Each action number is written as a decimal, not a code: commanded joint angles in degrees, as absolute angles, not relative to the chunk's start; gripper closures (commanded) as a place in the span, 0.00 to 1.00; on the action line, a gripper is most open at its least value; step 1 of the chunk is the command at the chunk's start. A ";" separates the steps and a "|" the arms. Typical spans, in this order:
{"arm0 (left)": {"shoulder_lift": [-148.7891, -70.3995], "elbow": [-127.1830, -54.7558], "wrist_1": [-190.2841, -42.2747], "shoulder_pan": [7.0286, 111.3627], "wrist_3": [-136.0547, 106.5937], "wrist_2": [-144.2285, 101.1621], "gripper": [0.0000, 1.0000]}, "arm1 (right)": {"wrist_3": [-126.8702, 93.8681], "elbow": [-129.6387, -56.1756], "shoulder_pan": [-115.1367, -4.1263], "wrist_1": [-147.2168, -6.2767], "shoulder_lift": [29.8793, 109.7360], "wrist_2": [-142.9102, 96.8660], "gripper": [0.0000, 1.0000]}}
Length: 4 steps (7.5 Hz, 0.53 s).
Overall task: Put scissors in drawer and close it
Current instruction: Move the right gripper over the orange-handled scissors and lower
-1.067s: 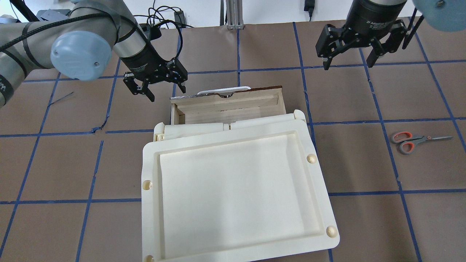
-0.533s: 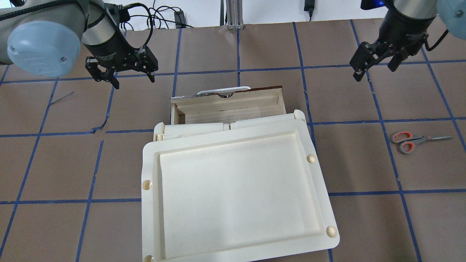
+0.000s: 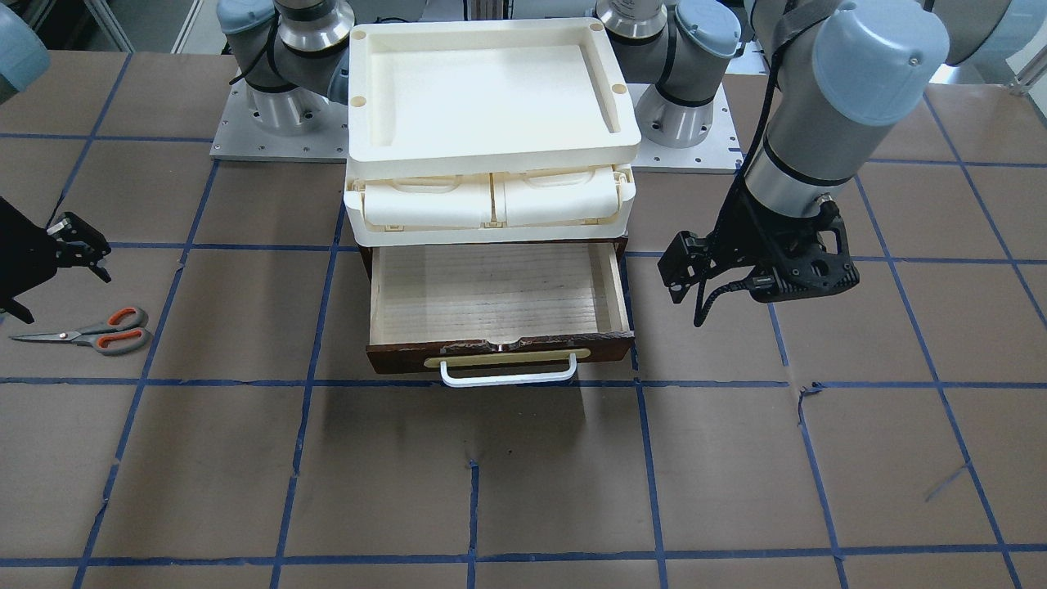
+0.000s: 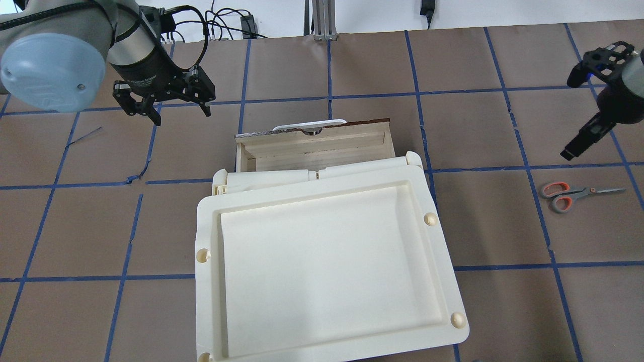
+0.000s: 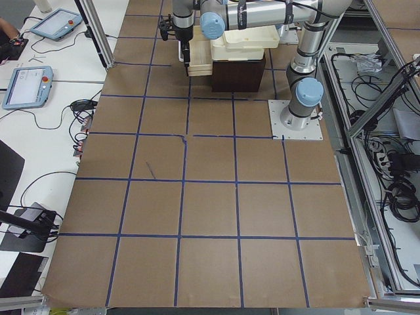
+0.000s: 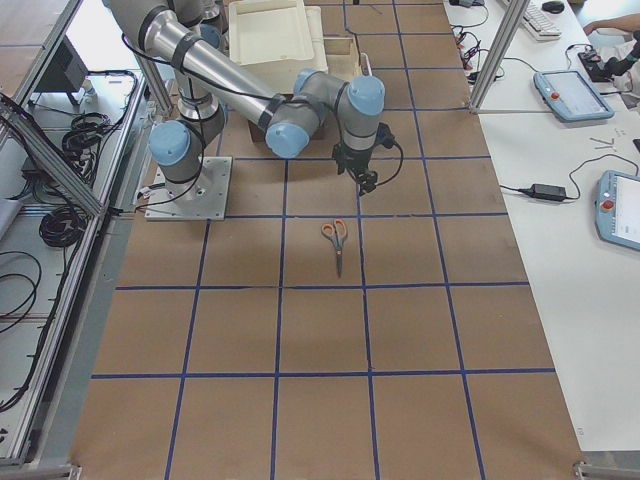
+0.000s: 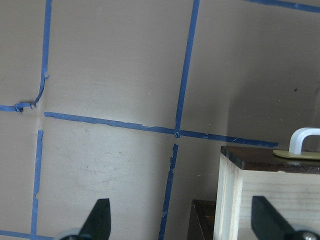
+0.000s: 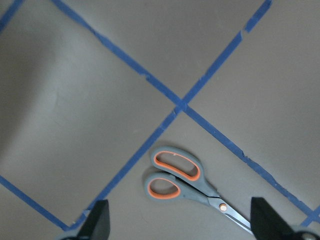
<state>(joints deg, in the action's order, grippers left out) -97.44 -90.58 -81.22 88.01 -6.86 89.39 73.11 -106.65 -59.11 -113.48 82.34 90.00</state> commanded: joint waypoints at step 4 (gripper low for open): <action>-97.38 -90.79 -81.47 88.33 -6.86 89.30 0.00 | 117.75 -116.36 -50.80 -136.06 74.00 90.27 0.00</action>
